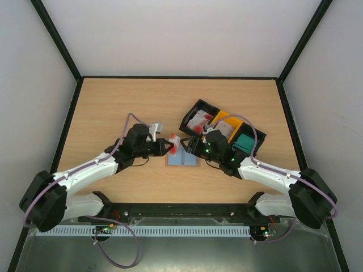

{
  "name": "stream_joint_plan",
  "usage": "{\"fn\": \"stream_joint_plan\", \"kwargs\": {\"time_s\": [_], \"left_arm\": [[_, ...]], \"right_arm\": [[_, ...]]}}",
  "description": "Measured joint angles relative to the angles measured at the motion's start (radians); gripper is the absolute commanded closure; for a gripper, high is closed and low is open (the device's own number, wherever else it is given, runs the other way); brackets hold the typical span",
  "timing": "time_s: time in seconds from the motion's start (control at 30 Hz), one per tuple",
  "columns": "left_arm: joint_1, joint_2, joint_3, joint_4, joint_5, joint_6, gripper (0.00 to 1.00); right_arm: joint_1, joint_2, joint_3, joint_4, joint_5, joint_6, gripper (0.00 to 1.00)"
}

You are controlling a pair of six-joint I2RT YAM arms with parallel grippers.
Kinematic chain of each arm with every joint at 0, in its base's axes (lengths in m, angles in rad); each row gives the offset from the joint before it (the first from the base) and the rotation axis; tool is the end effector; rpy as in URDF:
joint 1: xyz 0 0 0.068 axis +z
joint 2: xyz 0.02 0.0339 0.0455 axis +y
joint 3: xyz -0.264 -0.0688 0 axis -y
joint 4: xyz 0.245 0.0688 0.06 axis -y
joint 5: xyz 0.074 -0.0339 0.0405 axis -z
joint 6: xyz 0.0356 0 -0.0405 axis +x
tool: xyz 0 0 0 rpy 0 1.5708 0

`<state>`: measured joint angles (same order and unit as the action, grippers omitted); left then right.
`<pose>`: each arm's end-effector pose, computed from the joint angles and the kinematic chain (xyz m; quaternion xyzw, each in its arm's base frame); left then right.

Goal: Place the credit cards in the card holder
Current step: Insert the credit card into the card holder.

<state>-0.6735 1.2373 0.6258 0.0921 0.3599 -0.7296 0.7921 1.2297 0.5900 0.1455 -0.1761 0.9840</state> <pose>0.1968 -0.1731 0.2182 0.0659 0.8532 -0.4369 0.2772 0.1782 0.1895 0.2124 0.0371 0.8556 0.4439 0.2636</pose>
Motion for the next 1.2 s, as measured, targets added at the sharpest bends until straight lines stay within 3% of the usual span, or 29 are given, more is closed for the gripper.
{"fn": "stream_joint_plan", "kwargs": {"time_s": [0.2, 0.47, 0.57, 0.73, 0.83, 1.03, 1.2], "left_arm": [[0.0, -0.103, 0.014, 0.031, 0.002, -0.046, 0.97], [0.007, -0.189, -0.011, 0.15, 0.056, -0.19, 0.97], [0.006, -0.209, -0.024, 0.189, 0.068, -0.233, 0.97], [0.006, -0.261, -0.055, 0.234, 0.056, -0.293, 0.97], [0.006, -0.291, -0.057, 0.246, 0.037, -0.312, 0.97], [0.006, -0.319, -0.057, 0.286, 0.037, -0.365, 0.97], [0.005, -0.35, -0.06, 0.307, 0.043, -0.426, 0.97]], "right_arm": [[-0.002, -0.042, -0.028, 0.269, -0.236, 0.034, 0.34], [-0.003, -0.069, -0.033, 0.451, -0.353, 0.101, 0.56], [-0.003, -0.086, -0.051, 0.497, -0.375, 0.132, 0.53], [-0.003, -0.188, -0.09, 0.464, -0.334, 0.149, 0.4], [-0.003, -0.251, -0.094, 0.422, -0.282, 0.145, 0.39], [-0.003, -0.197, -0.069, 0.41, -0.309, 0.155, 0.57], [-0.003, -0.145, -0.069, 0.496, -0.388, 0.211, 0.67]]}}
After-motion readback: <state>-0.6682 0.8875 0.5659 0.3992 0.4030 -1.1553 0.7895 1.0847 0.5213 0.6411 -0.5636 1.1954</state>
